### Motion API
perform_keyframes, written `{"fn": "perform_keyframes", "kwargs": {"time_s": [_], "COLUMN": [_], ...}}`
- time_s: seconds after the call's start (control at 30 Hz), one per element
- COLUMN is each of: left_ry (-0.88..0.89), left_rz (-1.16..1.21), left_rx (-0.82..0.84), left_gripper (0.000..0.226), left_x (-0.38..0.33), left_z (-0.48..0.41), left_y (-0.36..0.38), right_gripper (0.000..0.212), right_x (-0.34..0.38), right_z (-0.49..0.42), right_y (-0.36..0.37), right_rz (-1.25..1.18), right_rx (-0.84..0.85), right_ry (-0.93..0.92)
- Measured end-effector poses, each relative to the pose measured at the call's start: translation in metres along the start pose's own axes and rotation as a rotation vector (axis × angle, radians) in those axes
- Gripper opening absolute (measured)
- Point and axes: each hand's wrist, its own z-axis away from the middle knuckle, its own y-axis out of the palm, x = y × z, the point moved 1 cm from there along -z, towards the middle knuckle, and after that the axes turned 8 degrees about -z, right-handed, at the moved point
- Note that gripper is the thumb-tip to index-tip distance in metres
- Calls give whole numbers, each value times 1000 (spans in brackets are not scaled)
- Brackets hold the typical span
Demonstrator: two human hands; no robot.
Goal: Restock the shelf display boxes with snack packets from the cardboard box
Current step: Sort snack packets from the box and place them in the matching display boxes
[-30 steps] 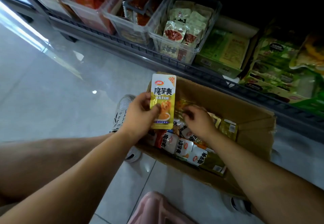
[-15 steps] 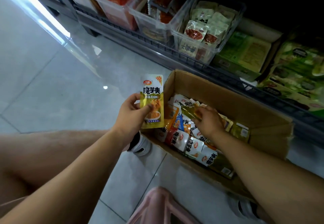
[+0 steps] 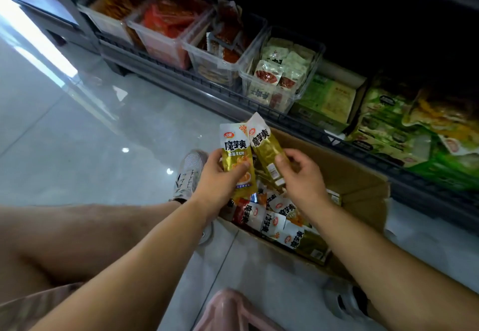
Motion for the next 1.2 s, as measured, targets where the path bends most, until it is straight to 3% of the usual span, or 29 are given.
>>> {"fn": "perform_keyframes", "kwargs": {"time_s": [0.13,0.4,0.53,0.67,0.73,0.93,1.07,1.2], "left_ry": [29,17,-4,6,1,-11,-9,-4], "left_rz": [-13,25,134,202,216,119,60,76], "left_rx": [3,58,106,150,146,32,-35,-90], "left_gripper": [29,41,48,67,57,33,34,29], "left_x": [-4,-2,-2,-4,-3,2,0,-5], "left_z": [1,9,9,8,8,2,-7,-15], "left_y": [0,-2,3,6,5,1,-11,-29], "right_gripper": [11,16,10,24,30,25,24,18], "right_x": [8,15,18,15,10,9,1,-38], "right_z": [12,14,17,24,25,16,-2,-33], "right_y": [12,8,8,20,23,20,13,2], "right_rz": [-347,-520,80,91,126,112,-67,332], "right_rx": [42,41,-2,176,249,233,148,157], "right_ry": [186,320,28,-108,-147,-78,78,74]}}
